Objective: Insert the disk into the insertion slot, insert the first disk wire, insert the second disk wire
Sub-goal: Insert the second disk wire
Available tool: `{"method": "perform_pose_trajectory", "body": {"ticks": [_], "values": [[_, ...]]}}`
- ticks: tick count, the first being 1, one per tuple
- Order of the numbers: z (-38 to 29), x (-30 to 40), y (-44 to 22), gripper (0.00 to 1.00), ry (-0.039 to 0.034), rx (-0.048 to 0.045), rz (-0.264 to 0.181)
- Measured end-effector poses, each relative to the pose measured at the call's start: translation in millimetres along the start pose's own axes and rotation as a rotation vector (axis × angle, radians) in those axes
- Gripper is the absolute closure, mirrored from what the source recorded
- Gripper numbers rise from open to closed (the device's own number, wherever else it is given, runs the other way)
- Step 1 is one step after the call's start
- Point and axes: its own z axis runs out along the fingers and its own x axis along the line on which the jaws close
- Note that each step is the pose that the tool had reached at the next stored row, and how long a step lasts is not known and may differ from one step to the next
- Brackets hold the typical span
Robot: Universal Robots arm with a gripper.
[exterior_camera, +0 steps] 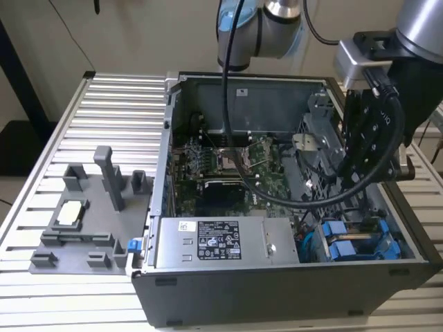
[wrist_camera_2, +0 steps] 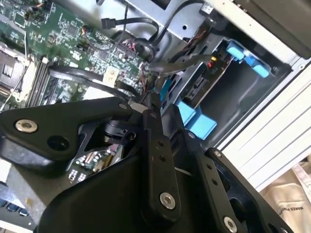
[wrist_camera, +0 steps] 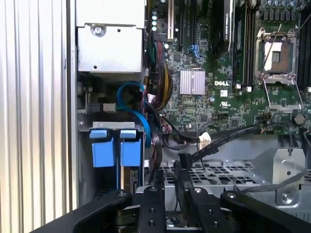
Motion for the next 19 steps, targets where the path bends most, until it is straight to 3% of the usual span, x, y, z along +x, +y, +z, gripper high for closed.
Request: {"method": "perform_pose_trajectory", "body": {"ticks": [5,9,11,16,17,19], "values": [[0.3,-3.4,19.1,0.74,0.0002,0.0175,-0.001],[0.4,-4.0,22.0,0.74,0.0018,0.0222,-0.002],[1.0,-7.1,23.3,0.74,0.0139,0.0304,-0.003],[3.0,-12.2,25.0,0.74,0.0578,0.0454,-0.021],[3.6,-13.6,25.3,0.74,0.0643,0.0483,-0.025],[5.0,-18.3,26.4,0.74,0.0696,0.0500,-0.033]]}}
